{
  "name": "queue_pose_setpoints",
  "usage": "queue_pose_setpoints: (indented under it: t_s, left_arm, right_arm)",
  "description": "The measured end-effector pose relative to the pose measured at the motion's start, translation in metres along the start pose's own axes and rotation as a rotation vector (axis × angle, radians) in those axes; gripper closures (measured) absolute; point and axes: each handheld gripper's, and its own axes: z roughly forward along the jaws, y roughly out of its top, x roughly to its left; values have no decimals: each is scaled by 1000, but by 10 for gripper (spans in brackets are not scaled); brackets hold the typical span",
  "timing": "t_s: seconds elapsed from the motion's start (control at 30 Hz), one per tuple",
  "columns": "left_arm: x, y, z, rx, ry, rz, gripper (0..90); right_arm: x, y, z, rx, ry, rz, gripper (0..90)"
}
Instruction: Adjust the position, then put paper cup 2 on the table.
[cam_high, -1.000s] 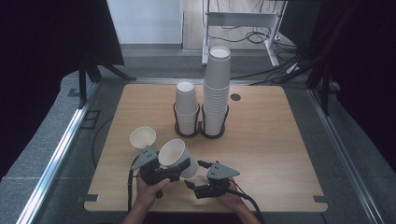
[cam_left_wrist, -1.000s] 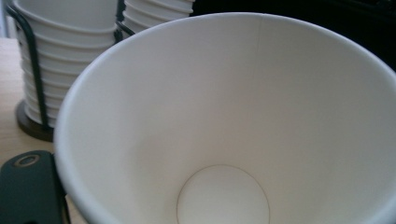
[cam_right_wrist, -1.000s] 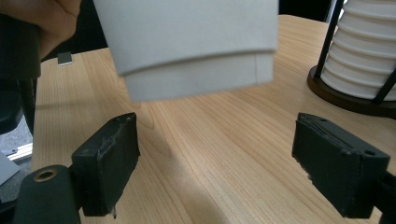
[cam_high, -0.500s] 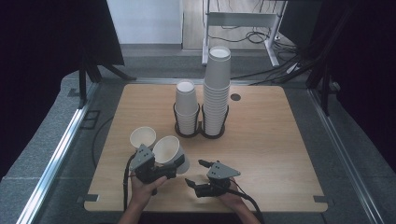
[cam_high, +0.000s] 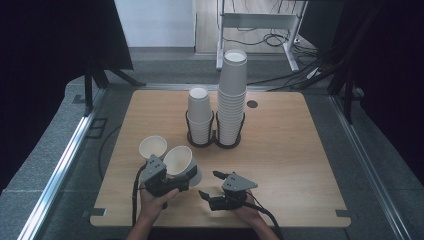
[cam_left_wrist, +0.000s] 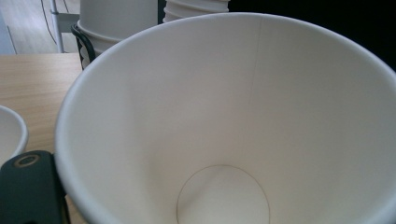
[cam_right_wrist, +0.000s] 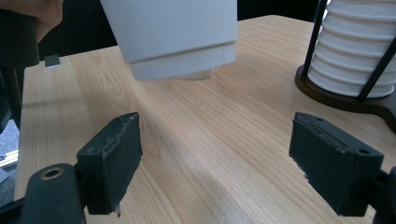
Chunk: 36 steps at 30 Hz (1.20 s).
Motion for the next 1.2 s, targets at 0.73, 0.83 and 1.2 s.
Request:
queue_pose_setpoints:
  t_s: [0.73,0.83,1.2]
  left_arm:
    - [10,3,-8,0,67,27,128]
    - [13,4,-10,-3,79,25,128]
    - [16,4,-11,5,104,33,128]
  right_arm:
    - [-1,0,0,4,-18,7,184]
    - [-2,0,-1,4,-16,6,184]
    - [-2,0,-1,8,-19,3,185]
